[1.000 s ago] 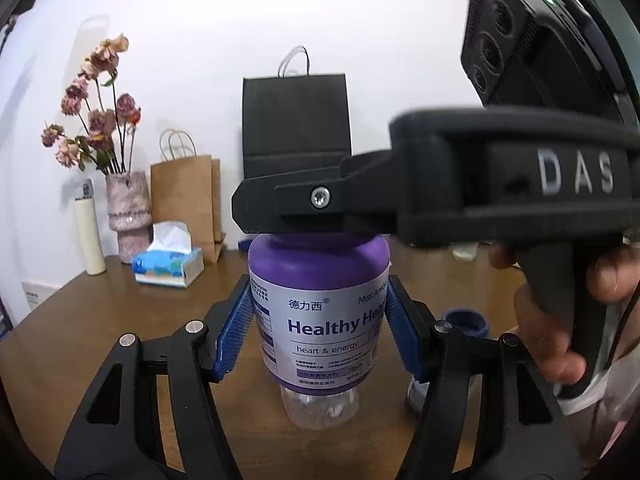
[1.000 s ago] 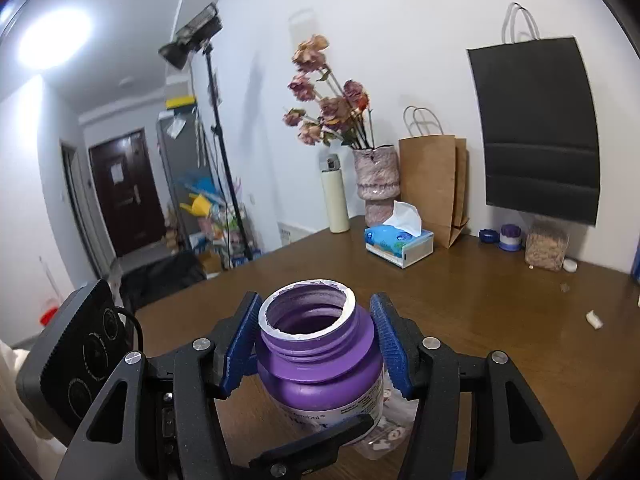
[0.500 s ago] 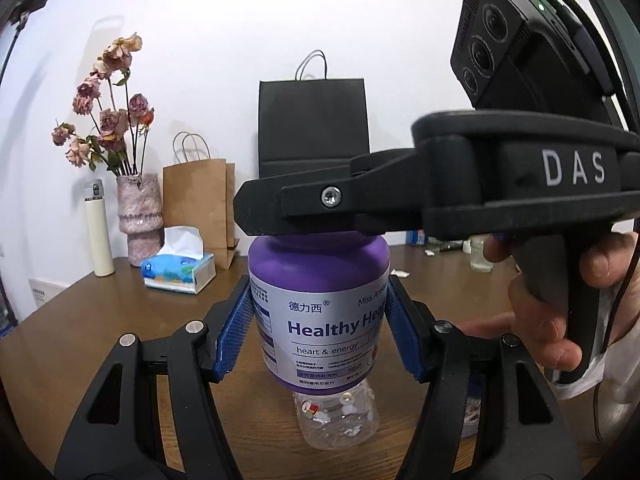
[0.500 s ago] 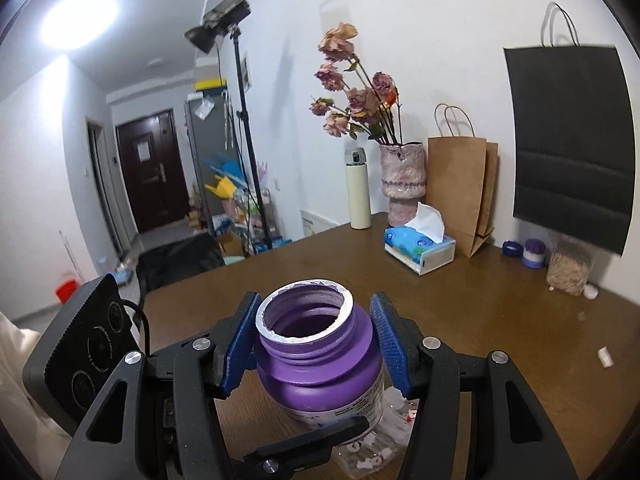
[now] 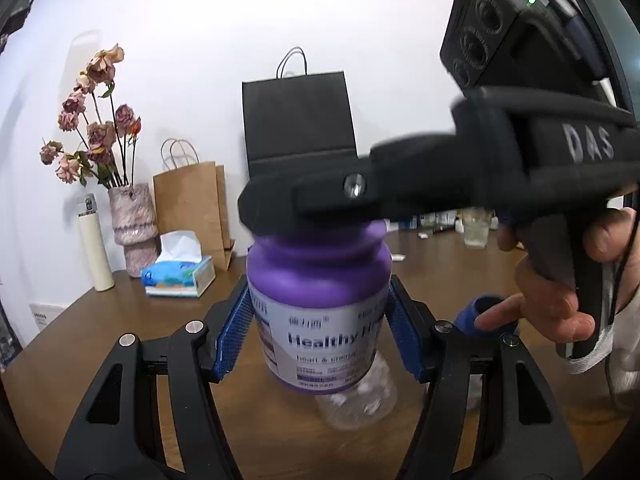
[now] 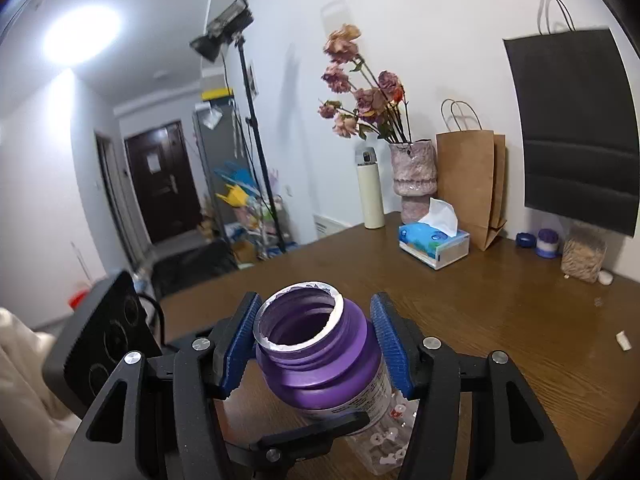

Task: Flip cup upright

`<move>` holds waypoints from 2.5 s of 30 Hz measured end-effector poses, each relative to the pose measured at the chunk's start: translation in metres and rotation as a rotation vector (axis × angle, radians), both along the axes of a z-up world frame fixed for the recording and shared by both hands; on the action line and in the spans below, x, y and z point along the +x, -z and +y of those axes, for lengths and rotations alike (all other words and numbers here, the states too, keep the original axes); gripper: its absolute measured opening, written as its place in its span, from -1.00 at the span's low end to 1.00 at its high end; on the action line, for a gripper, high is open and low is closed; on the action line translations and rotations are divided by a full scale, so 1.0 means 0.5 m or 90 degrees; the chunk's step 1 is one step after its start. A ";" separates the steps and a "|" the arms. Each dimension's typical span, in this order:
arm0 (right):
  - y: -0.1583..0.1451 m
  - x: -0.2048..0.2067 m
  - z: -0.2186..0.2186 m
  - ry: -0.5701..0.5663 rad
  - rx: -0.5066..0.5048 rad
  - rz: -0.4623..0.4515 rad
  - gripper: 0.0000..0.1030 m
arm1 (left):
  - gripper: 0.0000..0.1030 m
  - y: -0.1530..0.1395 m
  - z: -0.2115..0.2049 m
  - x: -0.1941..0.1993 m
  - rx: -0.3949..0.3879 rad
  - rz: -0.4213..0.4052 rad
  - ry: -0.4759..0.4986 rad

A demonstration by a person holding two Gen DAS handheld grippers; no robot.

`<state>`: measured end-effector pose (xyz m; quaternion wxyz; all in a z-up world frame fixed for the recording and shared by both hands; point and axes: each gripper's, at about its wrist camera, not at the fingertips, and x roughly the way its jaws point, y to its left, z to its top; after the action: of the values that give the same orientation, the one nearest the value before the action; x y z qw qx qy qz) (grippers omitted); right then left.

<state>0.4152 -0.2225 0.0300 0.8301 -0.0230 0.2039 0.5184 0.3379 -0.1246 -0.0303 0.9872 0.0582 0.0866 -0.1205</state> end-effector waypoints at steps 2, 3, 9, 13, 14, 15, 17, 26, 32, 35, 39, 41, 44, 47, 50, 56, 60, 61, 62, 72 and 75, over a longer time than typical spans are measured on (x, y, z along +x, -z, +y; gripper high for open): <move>0.009 -0.023 0.026 0.009 -0.031 -0.019 0.06 | 0.24 0.002 0.019 -0.004 0.002 0.014 0.003; 0.016 -0.050 0.050 0.023 -0.062 -0.056 0.06 | 0.32 0.003 0.030 -0.005 0.000 0.029 0.004; 0.074 -0.110 0.125 0.053 -0.106 -0.107 0.06 | 0.23 0.028 0.084 -0.009 -0.004 0.112 0.022; 0.113 -0.088 0.149 0.047 -0.106 -0.060 0.06 | 0.16 0.040 0.104 0.014 0.000 0.169 0.035; 0.116 -0.082 0.152 0.046 -0.106 -0.054 0.06 | 0.16 0.044 0.107 0.020 0.002 0.181 0.033; 0.120 -0.074 0.157 0.046 -0.106 -0.042 0.06 | 0.17 0.047 0.110 0.026 0.006 0.195 0.031; 0.131 -0.061 0.168 0.064 -0.122 -0.035 0.06 | 0.22 0.060 0.114 0.043 0.024 0.236 0.022; 0.153 -0.005 0.166 0.139 -0.118 0.041 0.07 | 0.65 0.088 0.166 0.052 -0.003 0.334 0.016; 0.149 -0.011 0.168 0.163 -0.142 0.040 0.20 | 0.85 0.086 0.178 0.047 0.004 0.323 -0.014; 0.143 -0.015 0.168 0.174 -0.150 0.049 0.52 | 0.90 0.079 0.182 0.036 0.004 0.301 -0.030; 0.117 -0.035 0.153 0.170 -0.119 0.056 0.54 | 0.93 0.072 0.179 0.017 0.022 0.273 -0.048; 0.097 -0.049 0.137 0.178 -0.103 0.058 0.54 | 0.93 0.066 0.179 0.002 0.030 0.264 -0.051; 0.062 -0.076 0.084 0.211 -0.079 0.069 0.55 | 1.00 0.047 0.193 -0.034 0.017 0.256 -0.042; 0.039 -0.106 0.025 0.279 -0.094 0.065 0.63 | 1.00 0.021 0.229 -0.080 -0.021 0.248 -0.031; 0.018 -0.150 -0.037 0.357 -0.112 0.045 0.68 | 1.00 -0.012 0.258 -0.121 -0.048 0.228 -0.072; 0.005 -0.200 -0.089 0.430 -0.123 0.049 0.68 | 1.00 -0.052 0.264 -0.151 -0.075 0.180 -0.115; 0.004 -0.208 -0.089 0.436 -0.122 0.048 0.68 | 1.00 -0.067 0.250 -0.152 -0.071 0.164 -0.119; 0.005 -0.207 -0.090 0.439 -0.122 0.049 0.68 | 1.00 -0.071 0.249 -0.155 -0.071 0.156 -0.127; 0.004 -0.207 -0.089 0.440 -0.120 0.050 0.68 | 1.00 -0.072 0.252 -0.158 -0.073 0.152 -0.129; 0.001 -0.293 -0.097 0.453 -0.098 0.010 0.68 | 1.00 -0.117 0.268 -0.260 -0.089 0.117 -0.145; -0.004 -0.355 -0.098 0.468 -0.101 -0.004 0.68 | 1.00 -0.124 0.258 -0.346 -0.066 0.080 -0.158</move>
<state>0.2379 -0.2715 0.0318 0.9571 -0.0138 0.2356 0.1682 0.1650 0.0044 0.0319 0.9888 -0.0115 0.1486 -0.0050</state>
